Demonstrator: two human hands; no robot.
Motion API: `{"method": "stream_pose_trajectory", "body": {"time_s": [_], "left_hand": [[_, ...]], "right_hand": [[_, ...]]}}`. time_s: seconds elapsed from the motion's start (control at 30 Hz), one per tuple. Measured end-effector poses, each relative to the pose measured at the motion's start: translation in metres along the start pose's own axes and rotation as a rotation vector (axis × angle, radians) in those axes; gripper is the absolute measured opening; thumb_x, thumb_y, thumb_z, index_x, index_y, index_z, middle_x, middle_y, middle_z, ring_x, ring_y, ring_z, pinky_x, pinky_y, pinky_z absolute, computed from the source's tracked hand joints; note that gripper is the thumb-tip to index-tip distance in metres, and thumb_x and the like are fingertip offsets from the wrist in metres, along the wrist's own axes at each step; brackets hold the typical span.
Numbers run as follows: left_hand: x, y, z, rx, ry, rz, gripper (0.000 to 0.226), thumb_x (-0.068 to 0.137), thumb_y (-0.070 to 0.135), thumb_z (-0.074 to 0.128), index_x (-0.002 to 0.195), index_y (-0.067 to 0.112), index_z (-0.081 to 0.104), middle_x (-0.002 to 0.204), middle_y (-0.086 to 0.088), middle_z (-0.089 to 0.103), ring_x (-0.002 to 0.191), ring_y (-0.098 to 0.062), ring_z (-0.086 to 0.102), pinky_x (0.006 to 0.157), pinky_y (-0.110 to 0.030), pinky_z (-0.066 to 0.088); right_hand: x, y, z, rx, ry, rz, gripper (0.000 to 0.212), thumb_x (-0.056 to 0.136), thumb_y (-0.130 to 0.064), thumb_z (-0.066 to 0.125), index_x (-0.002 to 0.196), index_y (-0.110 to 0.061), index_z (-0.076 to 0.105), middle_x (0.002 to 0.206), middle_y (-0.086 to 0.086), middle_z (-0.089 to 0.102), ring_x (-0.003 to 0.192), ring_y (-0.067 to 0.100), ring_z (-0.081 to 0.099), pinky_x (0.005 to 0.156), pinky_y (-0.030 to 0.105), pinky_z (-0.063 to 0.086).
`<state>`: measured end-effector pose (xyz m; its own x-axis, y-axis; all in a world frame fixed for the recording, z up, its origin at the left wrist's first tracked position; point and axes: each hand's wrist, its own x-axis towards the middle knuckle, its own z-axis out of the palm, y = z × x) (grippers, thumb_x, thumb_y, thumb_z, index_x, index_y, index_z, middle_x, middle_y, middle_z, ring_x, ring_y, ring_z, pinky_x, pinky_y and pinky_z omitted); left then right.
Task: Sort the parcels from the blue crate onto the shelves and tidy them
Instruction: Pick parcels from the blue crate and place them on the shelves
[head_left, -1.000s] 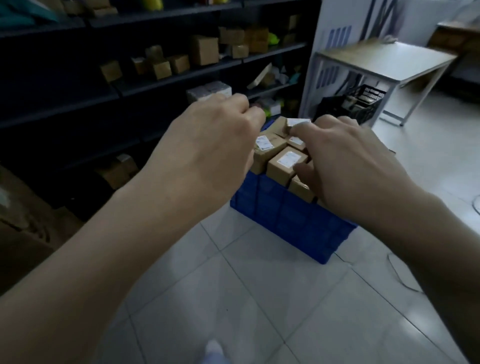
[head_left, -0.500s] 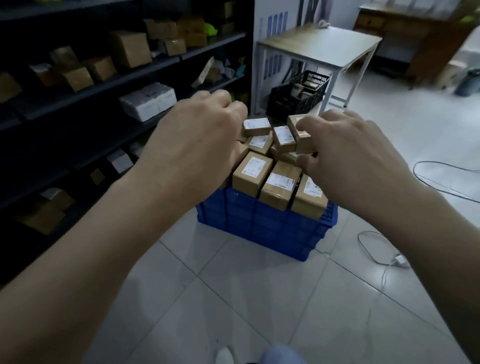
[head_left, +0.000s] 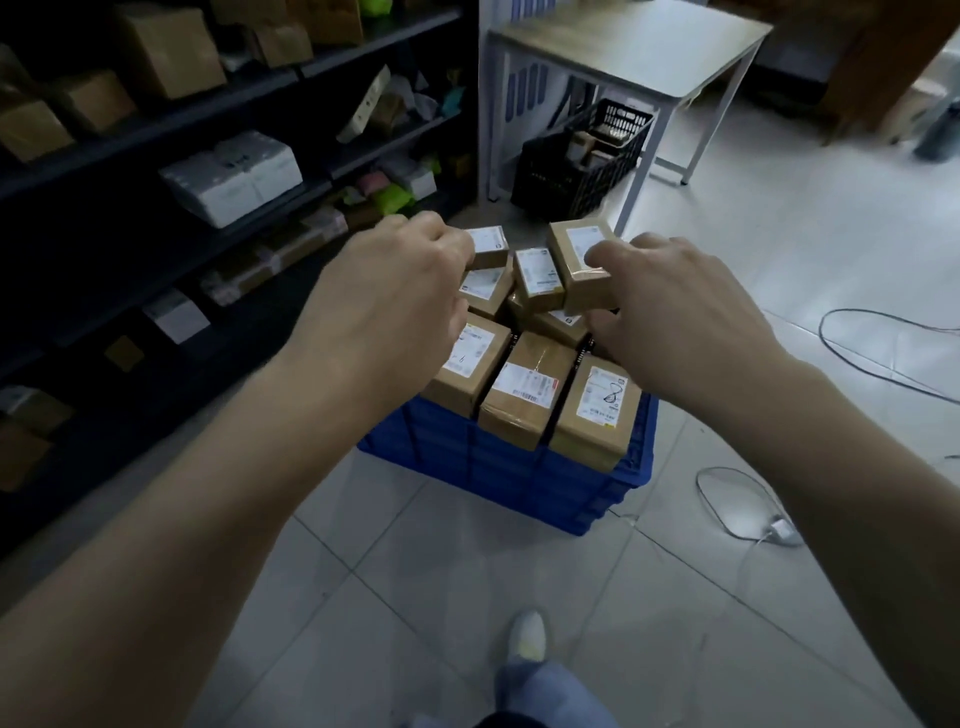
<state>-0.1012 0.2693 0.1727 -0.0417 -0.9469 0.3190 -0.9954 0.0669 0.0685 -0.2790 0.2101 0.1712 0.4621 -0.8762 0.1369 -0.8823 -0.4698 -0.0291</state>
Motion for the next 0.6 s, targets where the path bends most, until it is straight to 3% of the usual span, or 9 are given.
{"method": "stream_pose_trajectory", "body": {"time_s": [0.3,0.6], "left_hand": [[0.061,0.008,0.048,-0.035,-0.03,-0.076,0.032,0.092,0.022,0.054,0.122,0.01,0.055,0.117,-0.007,0.056,0.107,-0.023,0.051,0.086,-0.032,0.041],[0.094,-0.033,0.082,-0.063,-0.062,-0.056,0.028,0.091,0.021,0.055,0.116,0.009,0.058,0.111,-0.007,0.058,0.102,-0.023,0.052,0.081,-0.031,0.04]], "right_hand": [[0.066,0.052,0.026,0.02,-0.058,-0.026,0.039,0.092,-0.018,0.058,0.13,-0.014,0.052,0.119,0.01,0.058,0.111,0.029,0.051,0.085,0.036,0.04],[0.107,0.044,0.056,0.01,-0.1,0.012,0.035,0.092,-0.018,0.057,0.126,-0.013,0.053,0.115,0.011,0.058,0.104,0.029,0.052,0.077,0.034,0.037]]}}
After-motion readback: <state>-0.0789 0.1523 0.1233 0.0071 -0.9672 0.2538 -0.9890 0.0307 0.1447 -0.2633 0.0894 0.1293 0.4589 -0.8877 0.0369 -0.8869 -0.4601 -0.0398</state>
